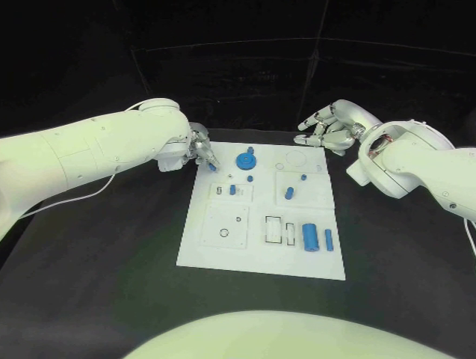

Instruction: Assemble the parts on the task board

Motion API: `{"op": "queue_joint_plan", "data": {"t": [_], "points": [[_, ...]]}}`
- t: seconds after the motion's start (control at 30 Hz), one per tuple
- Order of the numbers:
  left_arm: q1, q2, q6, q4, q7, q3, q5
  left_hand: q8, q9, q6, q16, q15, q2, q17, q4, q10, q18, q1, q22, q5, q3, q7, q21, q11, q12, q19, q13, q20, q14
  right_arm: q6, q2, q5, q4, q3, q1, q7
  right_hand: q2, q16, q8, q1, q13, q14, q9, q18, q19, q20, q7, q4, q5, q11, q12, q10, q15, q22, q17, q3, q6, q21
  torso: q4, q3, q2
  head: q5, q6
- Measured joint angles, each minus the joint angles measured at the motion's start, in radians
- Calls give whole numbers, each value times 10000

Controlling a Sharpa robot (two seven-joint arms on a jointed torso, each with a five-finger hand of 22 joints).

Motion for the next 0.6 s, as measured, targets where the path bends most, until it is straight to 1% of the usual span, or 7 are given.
{"op": "queue_joint_plan", "data": {"t": [0.03,0.2,0.23,0.33,0.5,0.53,0.6], "points": [[4,-76,-70,131,-9,0,45,36,4,-1,0,0,-25,0,-68,0,0,-25,0,0,78,0,0,0,0,0,0,0,0,1,-1,0,-1,0,0,-1,0,0,0,0,0,0,0,-1,0,0,0,0,0,0,0,0,0,0,0,0,0,0,0,0,-1,8,3],[7,-449,-474,844,-67,0,301,48,33,-16,0,0,-66,0,-76,22,1,-66,35,-1,151,16,0,-21,0,0,7,0,0,5,-15,0,-3,0,0,-5,0,0,0,0,0,0,0,0,0,0,0,0,0,0,0,0,0,0,0,0,0,0,0,-1,-2,34,-2],[7,-520,-559,987,-78,-3,345,48,56,-17,0,0,-89,0,-131,37,0,-89,39,-2,221,17,0,-35,0,0,12,0,1,6,-20,0,-3,0,0,-6,0,0,0,0,0,0,0,0,0,0,0,0,0,0,0,0,0,0,0,0,0,0,0,-2,-1,40,-6],[-14,-776,-883,1465,-105,-10,473,104,60,-17,0,0,-145,0,-218,73,0,-145,63,-3,329,17,0,-3,79,0,69,0,0,9,-30,0,-2,-1,0,-8,0,0,0,0,1,0,0,0,0,0,0,0,-1,0,0,0,0,0,-1,0,0,0,0,-1,0,58,-14],[-155,-1105,-1501,2107,-123,-31,602,108,60,-18,0,0,-155,0,-264,128,0,-240,77,-5,430,18,0,-53,129,36,124,-35,1,15,-53,0,-1,-1,0,-10,0,0,0,0,0,0,0,-1,0,0,0,0,-1,0,0,0,0,0,-1,0,0,0,-1,-1,0,79,-22],[-188,-1164,-1647,2241,-125,-33,609,108,59,-18,0,0,-173,0,-264,145,0,-259,88,-5,430,18,17,-36,129,36,132,-35,1,16,-57,0,-1,-1,0,-10,0,0,0,0,1,0,0,0,0,0,0,0,-1,0,0,0,0,0,-1,0,0,0,-1,-1,0,79,-29],[-237,-1247,-1858,2431,-125,-33,605,108,58,-18,0,0,-195,0,-398,162,0,-282,94,-31,564,18,41,-20,129,36,141,-35,1,18,-65,0,-2,-1,0,-12,0,0,0,0,-10,0,0,0,0,0,0,0,-1,0,0,0,0,-1,-1,0,0,0,-1,-2,0,79,-43]]}}
